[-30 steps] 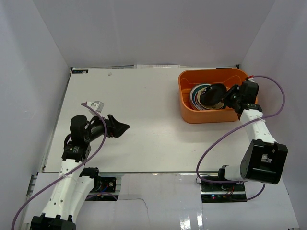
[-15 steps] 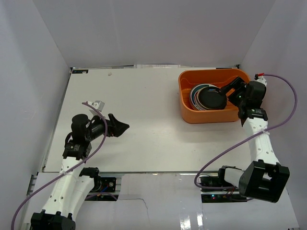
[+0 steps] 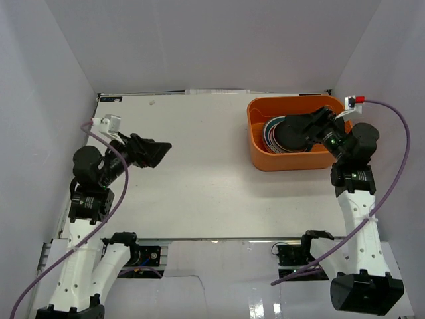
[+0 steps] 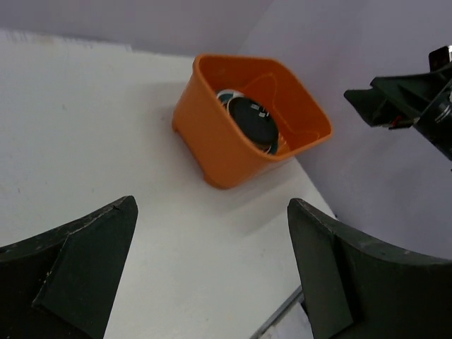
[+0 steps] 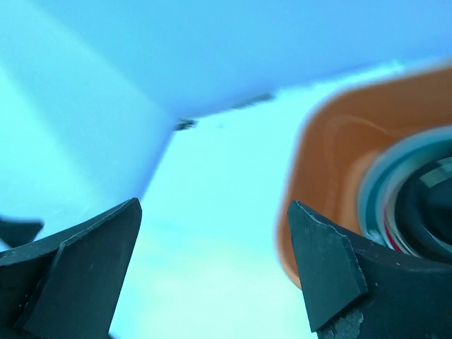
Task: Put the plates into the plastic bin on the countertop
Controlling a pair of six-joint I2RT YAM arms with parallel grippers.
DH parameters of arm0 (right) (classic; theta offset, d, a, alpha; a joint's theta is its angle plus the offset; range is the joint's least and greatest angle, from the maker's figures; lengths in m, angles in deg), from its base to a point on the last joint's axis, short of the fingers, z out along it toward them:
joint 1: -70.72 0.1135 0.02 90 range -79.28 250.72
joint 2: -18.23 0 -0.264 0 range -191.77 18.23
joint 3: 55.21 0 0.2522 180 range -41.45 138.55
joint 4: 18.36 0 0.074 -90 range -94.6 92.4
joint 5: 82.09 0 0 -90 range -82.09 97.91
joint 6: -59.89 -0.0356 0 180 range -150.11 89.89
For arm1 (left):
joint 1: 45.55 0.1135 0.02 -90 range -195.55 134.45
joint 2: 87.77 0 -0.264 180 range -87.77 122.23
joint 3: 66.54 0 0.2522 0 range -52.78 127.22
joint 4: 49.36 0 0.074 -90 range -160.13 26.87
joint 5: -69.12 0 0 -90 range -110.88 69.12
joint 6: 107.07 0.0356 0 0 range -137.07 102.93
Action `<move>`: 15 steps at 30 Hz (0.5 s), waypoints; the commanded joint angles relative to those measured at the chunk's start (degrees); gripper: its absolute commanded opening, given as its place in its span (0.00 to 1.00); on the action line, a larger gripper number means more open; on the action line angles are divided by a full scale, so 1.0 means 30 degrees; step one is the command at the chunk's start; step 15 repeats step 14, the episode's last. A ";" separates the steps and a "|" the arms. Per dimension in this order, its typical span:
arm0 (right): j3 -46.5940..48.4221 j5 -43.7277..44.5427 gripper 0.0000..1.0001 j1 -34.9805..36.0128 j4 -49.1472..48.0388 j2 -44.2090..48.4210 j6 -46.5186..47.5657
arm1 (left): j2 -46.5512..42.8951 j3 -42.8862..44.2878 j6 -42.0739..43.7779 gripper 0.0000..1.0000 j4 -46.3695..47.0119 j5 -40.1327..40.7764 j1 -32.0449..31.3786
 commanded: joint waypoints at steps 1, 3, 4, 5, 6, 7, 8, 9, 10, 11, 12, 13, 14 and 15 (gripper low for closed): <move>0.2716 -0.4668 0.90 0.0114 -0.3051 0.0858 -0.0703 | -0.0805 0.2890 -0.0973 0.98 0.0995 0.1262 -0.0059; 0.3336 -0.5081 0.90 0.0114 -0.2819 0.1470 -0.0412 | -0.1070 0.4293 -0.0856 0.98 0.0966 0.2050 -0.0059; 0.3832 -0.4995 0.90 0.0114 -0.2701 0.1707 -0.0323 | -0.1361 0.4679 -0.0739 0.98 0.0936 0.2230 -0.0059; 0.4040 -0.4820 0.90 0.0114 -0.2526 0.1999 -0.0264 | -0.1480 0.5031 -0.0535 0.98 0.0878 0.2406 -0.0059; 0.4216 -0.4238 0.90 0.0114 -0.2263 0.2466 -0.0205 | -0.1597 0.5324 -0.0475 0.98 0.0848 0.2552 -0.0059; 0.4363 -0.3884 0.90 0.0114 -0.2231 0.2732 -0.0176 | -0.1714 0.5762 -0.0416 0.98 0.0877 0.2641 -0.0059; 0.4683 -0.3591 0.90 0.0114 -0.2231 0.2937 -0.0175 | -0.1889 0.5940 -0.0416 0.98 0.0848 0.2758 -0.0059; 0.4831 -0.3066 0.90 0.0114 -0.2202 0.3259 -0.0117 | -0.1978 0.6058 -0.0329 0.98 0.0877 0.2962 -0.0059; 0.4978 -0.2858 0.90 0.0143 -0.2144 0.3378 0.0173 | -0.2066 0.6146 -0.0270 0.98 0.0906 0.3051 -0.0059; 0.5095 -0.2652 0.90 0.0114 -0.2085 0.3495 0.0321 | -0.2183 0.6176 -0.0182 0.98 0.0877 0.3139 -0.0059; 0.5068 -0.2273 0.90 0.0114 -0.2056 0.3786 0.0468 | -0.2329 0.6090 -0.0124 0.98 0.0790 0.3256 -0.0059; 0.4980 -0.2067 0.90 0.0143 -0.1997 0.3905 0.0614 | -0.2359 0.6089 -0.0123 0.98 0.0615 0.3576 -0.0059; 0.4863 -0.1861 0.90 0.0114 -0.1997 0.4022 0.0790 | -0.2331 0.6089 -0.0094 0.98 0.0265 0.3782 -0.0059; 0.4863 -0.1861 0.90 0.0114 -0.1997 0.4022 0.0790 | -0.2331 0.6089 -0.0094 0.98 0.0265 0.3782 -0.0059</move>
